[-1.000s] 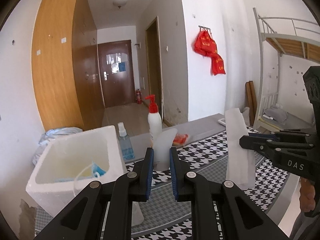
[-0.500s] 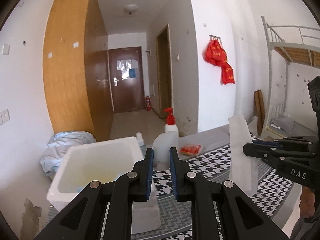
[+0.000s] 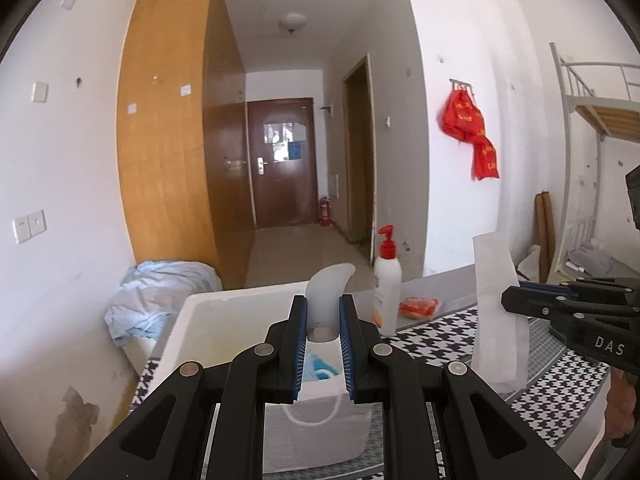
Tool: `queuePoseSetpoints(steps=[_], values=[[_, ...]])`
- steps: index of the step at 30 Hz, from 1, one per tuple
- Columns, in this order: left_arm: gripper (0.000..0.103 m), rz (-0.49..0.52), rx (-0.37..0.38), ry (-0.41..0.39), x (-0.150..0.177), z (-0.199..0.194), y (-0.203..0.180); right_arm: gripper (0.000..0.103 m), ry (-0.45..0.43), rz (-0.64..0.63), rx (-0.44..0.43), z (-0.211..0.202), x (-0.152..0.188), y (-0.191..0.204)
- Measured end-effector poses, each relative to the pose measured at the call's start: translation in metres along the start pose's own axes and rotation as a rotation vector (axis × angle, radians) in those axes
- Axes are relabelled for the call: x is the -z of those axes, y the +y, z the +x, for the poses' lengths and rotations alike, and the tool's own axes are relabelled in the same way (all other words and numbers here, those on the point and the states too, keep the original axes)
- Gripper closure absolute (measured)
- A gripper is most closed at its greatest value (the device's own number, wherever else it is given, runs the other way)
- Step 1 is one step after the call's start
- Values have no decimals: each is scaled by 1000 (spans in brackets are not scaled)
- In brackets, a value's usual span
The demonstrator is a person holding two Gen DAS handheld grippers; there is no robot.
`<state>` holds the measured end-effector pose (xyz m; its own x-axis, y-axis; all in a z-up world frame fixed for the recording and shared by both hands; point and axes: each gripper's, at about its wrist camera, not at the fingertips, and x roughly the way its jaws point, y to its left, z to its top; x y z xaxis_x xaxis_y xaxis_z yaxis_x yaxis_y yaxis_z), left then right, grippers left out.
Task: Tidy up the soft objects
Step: 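Carry the white tissue pack with the right gripper over the foam box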
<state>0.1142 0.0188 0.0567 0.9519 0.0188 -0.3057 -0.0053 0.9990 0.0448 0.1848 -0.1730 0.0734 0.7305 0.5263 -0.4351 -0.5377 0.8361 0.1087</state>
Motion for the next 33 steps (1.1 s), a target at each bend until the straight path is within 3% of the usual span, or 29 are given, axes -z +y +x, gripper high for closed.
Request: queuePoseSetpoints(steps=[13, 28, 33], values=[[86, -37, -76, -1, 2, -1, 22, 91, 1, -35, -63, 14, -8, 22], [86, -71, -109, 19, 1, 16, 33, 90, 7, -48, -62, 23, -13, 27], [76, -82, -130, 52, 4, 31, 37, 91, 12, -49, -48, 25, -14, 29]])
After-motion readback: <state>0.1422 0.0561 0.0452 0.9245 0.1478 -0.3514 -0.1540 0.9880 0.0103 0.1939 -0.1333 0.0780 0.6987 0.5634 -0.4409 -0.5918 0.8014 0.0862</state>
